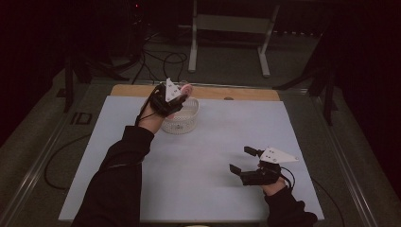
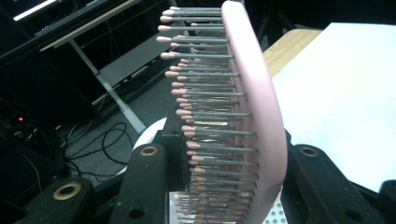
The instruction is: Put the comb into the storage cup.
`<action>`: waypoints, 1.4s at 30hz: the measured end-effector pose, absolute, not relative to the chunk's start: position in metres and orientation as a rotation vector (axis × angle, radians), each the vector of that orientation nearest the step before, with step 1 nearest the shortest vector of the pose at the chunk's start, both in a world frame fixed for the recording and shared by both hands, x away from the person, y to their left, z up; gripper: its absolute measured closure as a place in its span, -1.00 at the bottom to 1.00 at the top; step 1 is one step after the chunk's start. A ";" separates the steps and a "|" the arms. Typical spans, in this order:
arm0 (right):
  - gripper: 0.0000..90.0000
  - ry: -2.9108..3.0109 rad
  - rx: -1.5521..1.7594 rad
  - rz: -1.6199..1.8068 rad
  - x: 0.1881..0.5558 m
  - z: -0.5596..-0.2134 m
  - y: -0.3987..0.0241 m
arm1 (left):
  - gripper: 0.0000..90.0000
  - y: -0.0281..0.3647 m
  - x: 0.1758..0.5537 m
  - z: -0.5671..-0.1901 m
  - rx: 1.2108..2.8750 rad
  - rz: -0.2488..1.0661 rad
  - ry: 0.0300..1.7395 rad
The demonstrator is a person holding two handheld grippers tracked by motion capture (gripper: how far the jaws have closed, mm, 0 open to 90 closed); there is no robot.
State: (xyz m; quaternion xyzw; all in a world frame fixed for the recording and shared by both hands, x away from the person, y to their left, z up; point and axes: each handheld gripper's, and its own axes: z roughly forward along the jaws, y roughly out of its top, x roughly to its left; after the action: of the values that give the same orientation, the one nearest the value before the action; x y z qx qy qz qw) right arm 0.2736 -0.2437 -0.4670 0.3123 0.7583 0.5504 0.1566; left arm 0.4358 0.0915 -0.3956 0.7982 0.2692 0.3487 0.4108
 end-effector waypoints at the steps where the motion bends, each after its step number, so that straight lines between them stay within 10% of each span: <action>1: -0.80 2.173 0.890 1.575 0.274 -0.467 -0.244 | 0.44 0.091 0.436 -0.397 2.014 0.879 0.675; 42: -0.80 2.170 0.894 1.582 0.274 -0.467 -0.244 | 0.41 0.057 0.433 -0.427 2.150 1.022 0.553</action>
State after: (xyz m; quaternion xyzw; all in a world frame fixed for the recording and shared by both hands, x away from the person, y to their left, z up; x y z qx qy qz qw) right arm 0.2737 -0.2441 -0.4665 0.3120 0.7574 0.5522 0.1550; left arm 0.4328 0.0568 -0.4273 0.8269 0.2128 0.3928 0.3416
